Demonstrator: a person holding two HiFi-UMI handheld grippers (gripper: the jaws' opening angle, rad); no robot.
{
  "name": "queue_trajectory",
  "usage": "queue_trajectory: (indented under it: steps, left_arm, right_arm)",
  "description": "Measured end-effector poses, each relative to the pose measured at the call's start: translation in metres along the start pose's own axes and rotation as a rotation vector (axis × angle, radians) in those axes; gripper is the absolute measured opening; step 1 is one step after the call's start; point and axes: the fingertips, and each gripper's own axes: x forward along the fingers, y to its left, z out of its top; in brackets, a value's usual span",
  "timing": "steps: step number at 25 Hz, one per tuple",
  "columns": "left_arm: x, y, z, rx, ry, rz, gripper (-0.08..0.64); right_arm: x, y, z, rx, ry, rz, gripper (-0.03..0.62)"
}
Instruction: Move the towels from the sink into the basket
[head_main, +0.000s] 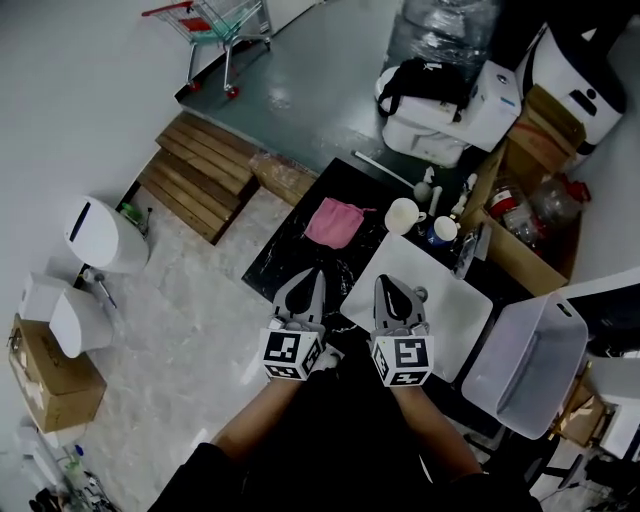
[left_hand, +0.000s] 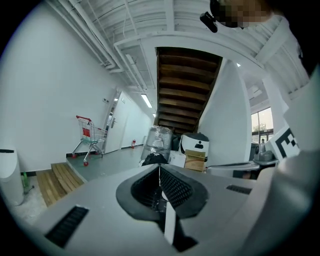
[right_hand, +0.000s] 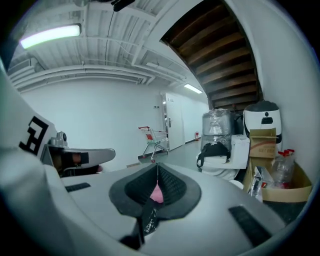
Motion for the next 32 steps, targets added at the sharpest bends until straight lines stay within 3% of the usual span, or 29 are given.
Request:
queue_trajectory:
  steps: [11, 18, 22, 28, 32]
  left_arm:
    - [0.038, 0.003, -0.006, 0.040, 0.034, 0.003, 0.014]
    - [0.053, 0.036, -0.019, 0.022, 0.066, -0.015, 0.014]
    - [0.065, 0.060, -0.023, 0.018, 0.091, -0.074, 0.015]
    - [0.081, 0.090, -0.028, 0.059, 0.143, -0.229, 0.014]
    - [0.092, 0.109, -0.024, 0.089, 0.152, -0.309, 0.015]
  right_arm:
    - [0.047, -0.007, -0.007, 0.020, 0.027, 0.066, 0.018]
    - [0.079, 0.016, -0.016, 0.018, 0.069, 0.074, 0.018]
    - [0.108, 0.026, -0.018, 0.018, 0.086, 0.015, 0.018]
    - [0.149, 0.035, -0.027, 0.074, 0.118, -0.129, 0.018]
    - [0.174, 0.041, -0.032, 0.104, 0.132, -0.181, 0.018]
